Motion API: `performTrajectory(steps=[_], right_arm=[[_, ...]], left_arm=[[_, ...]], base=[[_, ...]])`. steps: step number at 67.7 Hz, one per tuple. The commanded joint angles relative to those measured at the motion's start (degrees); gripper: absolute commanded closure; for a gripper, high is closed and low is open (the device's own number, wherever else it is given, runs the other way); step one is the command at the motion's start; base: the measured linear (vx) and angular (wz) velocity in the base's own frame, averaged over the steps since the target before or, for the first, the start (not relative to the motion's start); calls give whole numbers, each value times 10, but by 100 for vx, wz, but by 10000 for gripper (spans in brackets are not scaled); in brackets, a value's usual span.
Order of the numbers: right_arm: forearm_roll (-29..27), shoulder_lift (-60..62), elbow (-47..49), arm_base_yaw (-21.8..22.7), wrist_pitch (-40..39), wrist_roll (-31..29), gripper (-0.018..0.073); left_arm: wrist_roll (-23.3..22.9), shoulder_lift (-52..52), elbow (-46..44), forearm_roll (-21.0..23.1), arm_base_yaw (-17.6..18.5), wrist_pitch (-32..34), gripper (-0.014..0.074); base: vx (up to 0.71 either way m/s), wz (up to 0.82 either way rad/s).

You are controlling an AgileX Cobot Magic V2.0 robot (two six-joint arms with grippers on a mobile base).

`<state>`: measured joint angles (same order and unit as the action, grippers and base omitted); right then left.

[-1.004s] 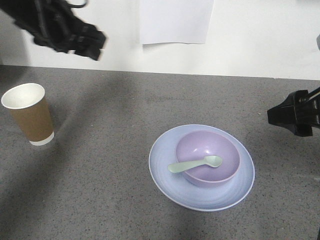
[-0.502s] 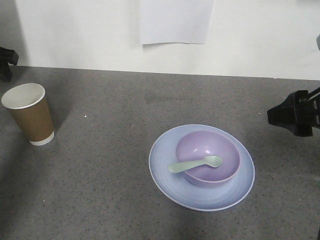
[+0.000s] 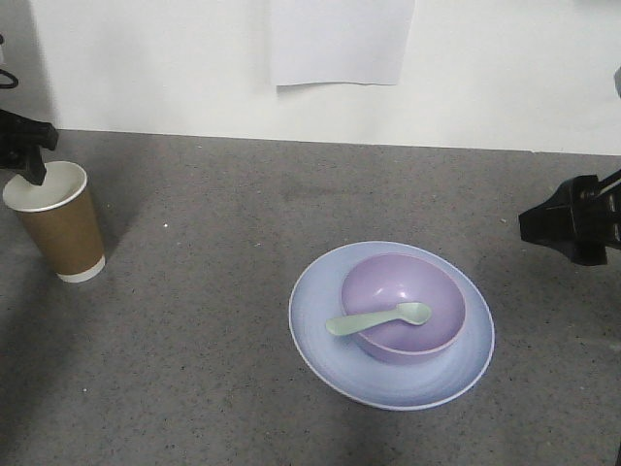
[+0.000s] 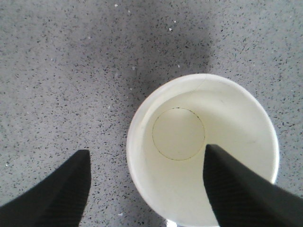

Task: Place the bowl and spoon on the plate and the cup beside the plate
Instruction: 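Move the left gripper over the brown paper cup rim, then grasp the paper cup rim with the left gripper and slide it toward the plate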

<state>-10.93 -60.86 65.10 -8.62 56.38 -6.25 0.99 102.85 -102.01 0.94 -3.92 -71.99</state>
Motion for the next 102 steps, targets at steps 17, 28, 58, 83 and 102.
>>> performTrajectory(steps=[17, 28, 58, 83, 102], right_arm=[[-1, 9, 13, 4, -29, -4, 14], [-1, 9, 13, 4, -29, -4, 14], [-1, 9, 13, 4, -29, -4, 14], [-1, 9, 13, 4, -29, -4, 14], [-1, 9, 13, 4, -31, -4, 14]], left_arm=[[0, 15, -14, 4, -1, 4, 109], [-1, 21, -14, 4, -1, 6, 167], [1, 19, -14, 7, -1, 3, 605], [16, -44, -14, 90, 15, 2, 604], [40, -110, 63, 141, 62, 12, 604]], base=[[0, 0], [0, 0], [0, 0], [0, 0], [0, 0]])
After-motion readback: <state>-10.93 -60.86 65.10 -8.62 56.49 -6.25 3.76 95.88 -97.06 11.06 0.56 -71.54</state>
